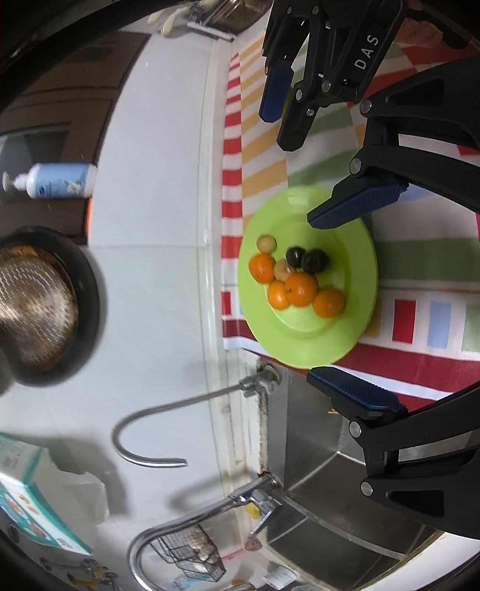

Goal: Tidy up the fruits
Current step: 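Move both open grippers toward the two green limes on the cloth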

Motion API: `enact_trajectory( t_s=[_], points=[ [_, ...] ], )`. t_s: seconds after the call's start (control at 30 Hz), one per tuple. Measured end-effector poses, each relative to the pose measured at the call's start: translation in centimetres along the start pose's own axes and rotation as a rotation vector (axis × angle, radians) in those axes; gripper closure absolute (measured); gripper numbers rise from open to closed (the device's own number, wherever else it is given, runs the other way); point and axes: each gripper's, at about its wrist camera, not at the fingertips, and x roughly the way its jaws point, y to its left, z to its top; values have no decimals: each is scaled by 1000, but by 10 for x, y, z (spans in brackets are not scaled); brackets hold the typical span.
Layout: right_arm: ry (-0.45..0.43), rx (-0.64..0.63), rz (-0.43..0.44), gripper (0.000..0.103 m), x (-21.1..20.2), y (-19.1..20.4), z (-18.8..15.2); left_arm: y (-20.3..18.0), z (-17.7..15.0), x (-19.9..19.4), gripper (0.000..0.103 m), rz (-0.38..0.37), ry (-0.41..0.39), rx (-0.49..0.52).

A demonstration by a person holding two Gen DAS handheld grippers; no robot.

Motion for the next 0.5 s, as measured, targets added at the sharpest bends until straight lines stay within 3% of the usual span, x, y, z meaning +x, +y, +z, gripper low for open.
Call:
enact_trajectory(
  t_s=[0.5],
  points=[
    [-86,100,-174,61,-87,-48,-25,-62,1,-45,26,-166,-112,127]
  ],
)
